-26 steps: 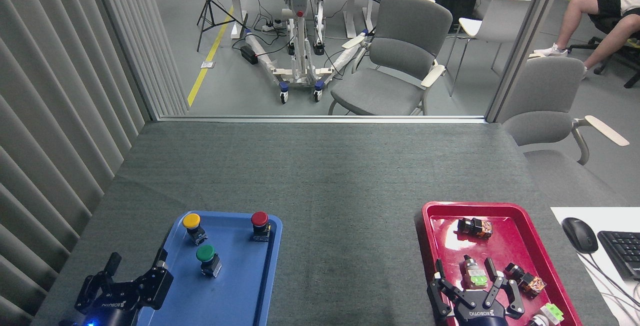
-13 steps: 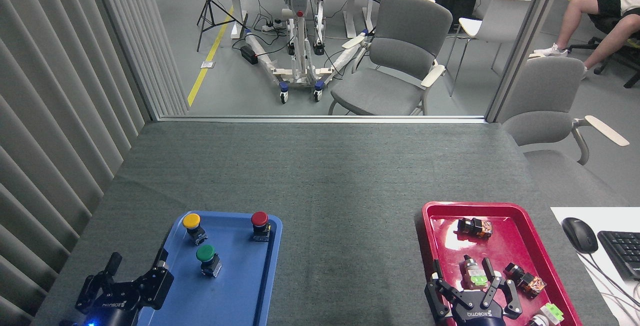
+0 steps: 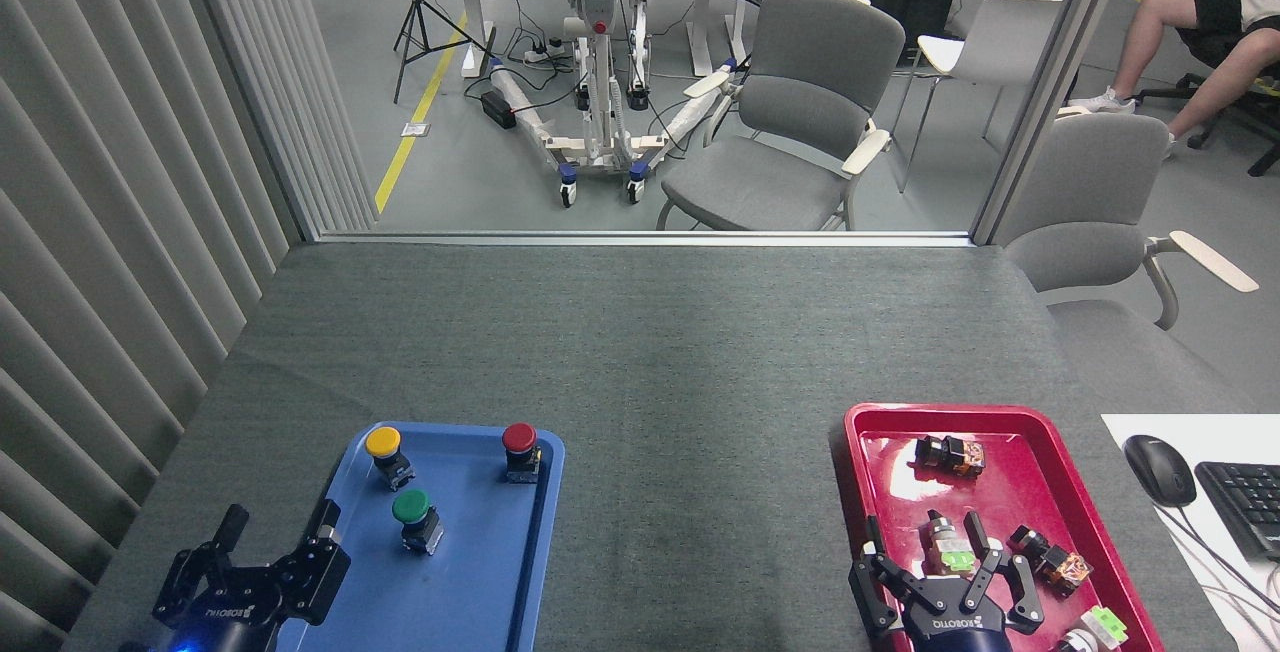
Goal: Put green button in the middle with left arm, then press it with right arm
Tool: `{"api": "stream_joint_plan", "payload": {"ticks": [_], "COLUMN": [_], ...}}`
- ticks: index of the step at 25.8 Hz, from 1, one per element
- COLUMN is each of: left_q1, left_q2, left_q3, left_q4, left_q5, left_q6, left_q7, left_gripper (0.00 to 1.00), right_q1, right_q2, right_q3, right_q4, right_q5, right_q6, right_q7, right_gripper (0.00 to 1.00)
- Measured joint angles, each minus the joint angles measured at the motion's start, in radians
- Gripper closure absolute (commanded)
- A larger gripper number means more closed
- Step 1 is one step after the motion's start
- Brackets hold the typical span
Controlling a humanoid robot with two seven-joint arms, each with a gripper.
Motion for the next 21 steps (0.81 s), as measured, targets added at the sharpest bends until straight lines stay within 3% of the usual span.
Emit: {"api": "stream_joint_plan", "payload": {"ticks": [7, 21], "left_q1": [0.0, 0.023], "left_q2": [0.001, 0.003], "left_q3": [0.0, 0.0], "left_q4": [-0.001, -0.011], "left_q5": [-0.003, -0.003], "left_q6": [-0.009, -0.013], "left_q7": [0.001, -0.002], "left_gripper": [0.01, 0.01], "right_q1": [-0.008, -0.009], "right_q2": [0.024, 0.093], "right_q3": [-0.002, -0.037], "right_q4": [0.0, 0.0], "right_q5": [0.022, 0.134], "right_q6": [-0.005, -0.033], "right_q7": [0.002, -0.006], "right_gripper": [0.01, 0.01]}}
